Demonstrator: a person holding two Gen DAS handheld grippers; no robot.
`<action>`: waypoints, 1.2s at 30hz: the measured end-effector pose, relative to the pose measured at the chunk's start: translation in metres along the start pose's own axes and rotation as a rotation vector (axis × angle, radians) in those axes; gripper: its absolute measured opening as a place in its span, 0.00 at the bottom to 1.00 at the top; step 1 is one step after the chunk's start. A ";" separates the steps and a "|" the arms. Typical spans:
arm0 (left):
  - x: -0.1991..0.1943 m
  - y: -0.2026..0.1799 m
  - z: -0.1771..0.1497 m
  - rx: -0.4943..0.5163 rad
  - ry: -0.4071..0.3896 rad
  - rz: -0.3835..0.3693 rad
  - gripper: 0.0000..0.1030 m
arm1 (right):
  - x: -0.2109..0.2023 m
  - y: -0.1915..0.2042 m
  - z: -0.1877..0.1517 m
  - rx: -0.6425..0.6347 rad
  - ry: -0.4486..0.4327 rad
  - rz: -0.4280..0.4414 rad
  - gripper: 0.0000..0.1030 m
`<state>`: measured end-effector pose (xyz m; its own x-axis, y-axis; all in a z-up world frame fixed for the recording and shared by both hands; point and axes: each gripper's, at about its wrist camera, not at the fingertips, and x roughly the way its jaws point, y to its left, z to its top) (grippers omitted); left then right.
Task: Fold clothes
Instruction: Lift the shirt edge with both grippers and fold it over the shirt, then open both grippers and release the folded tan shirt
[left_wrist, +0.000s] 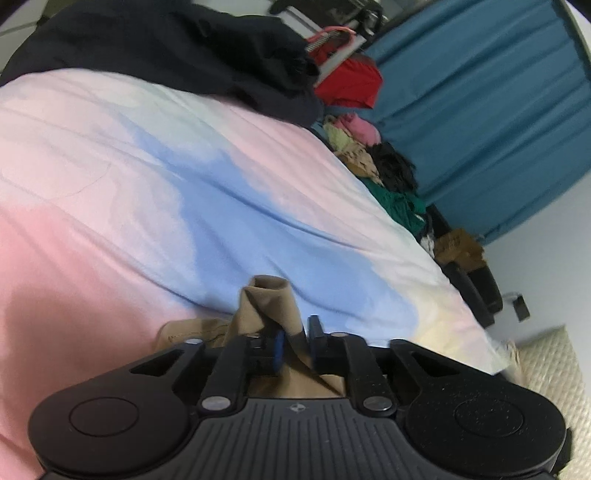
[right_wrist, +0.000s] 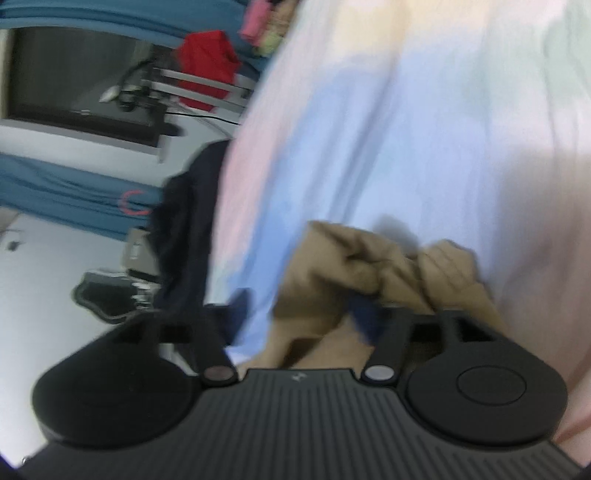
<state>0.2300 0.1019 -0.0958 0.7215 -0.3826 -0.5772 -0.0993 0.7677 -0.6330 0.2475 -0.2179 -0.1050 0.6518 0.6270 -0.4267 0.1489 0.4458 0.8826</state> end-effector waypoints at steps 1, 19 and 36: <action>-0.003 -0.004 -0.001 0.035 -0.006 -0.009 0.49 | -0.006 0.008 0.000 -0.025 -0.013 0.019 0.86; -0.018 -0.043 -0.102 0.607 -0.024 0.210 0.80 | -0.025 0.029 -0.072 -0.792 -0.090 -0.256 0.52; -0.065 -0.047 -0.142 0.600 0.002 0.260 0.81 | -0.066 0.046 -0.130 -0.896 -0.135 -0.321 0.52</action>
<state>0.0904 0.0183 -0.1016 0.7243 -0.1462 -0.6738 0.1298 0.9887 -0.0750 0.1149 -0.1553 -0.0621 0.7674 0.3364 -0.5458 -0.2519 0.9410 0.2258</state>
